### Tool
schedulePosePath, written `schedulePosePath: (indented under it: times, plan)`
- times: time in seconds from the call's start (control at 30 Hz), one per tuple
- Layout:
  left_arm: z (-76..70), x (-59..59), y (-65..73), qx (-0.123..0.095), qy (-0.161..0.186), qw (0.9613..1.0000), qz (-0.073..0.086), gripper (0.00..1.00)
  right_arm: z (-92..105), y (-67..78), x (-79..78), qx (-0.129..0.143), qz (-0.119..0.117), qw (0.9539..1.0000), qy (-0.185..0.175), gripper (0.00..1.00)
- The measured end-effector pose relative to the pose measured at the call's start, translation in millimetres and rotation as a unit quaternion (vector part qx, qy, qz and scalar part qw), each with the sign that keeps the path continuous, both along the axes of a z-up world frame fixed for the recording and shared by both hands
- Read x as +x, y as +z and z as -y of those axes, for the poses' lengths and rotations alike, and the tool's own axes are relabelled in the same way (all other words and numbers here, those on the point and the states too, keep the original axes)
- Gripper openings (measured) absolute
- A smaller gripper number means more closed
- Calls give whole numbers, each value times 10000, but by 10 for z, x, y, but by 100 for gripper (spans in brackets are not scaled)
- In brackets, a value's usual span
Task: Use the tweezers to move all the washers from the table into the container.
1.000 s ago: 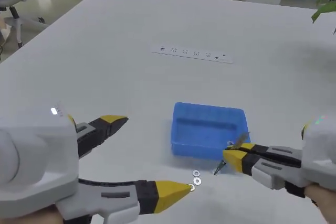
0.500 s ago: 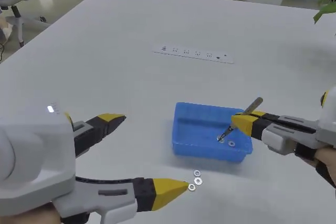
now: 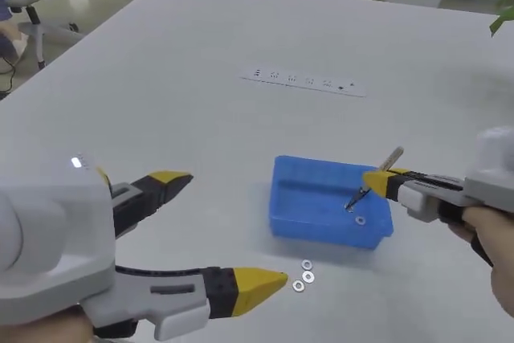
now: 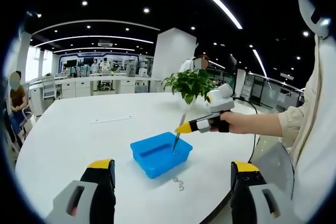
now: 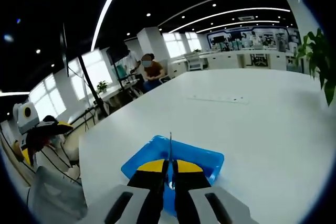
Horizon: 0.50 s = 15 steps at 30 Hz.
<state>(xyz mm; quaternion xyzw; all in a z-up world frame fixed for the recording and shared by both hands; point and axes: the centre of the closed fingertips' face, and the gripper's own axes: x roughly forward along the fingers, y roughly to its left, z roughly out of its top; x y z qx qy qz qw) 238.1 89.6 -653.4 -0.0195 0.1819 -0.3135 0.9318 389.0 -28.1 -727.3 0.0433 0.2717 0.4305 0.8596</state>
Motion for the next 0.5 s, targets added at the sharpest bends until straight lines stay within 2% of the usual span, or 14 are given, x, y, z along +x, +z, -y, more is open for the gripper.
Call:
schedulePosePath:
  times: [0.23, 0.5]
  plan:
    - [-9, -1, -2, 10, 14, 10000, -6, 92, -15, -178, 88, -122, -144, 9998, -39, 2]
    - [-34, 4, -8, 18, 43, 10000, -21, 92, -22, -271, 105, -256, -220, 9994, 15, 2]
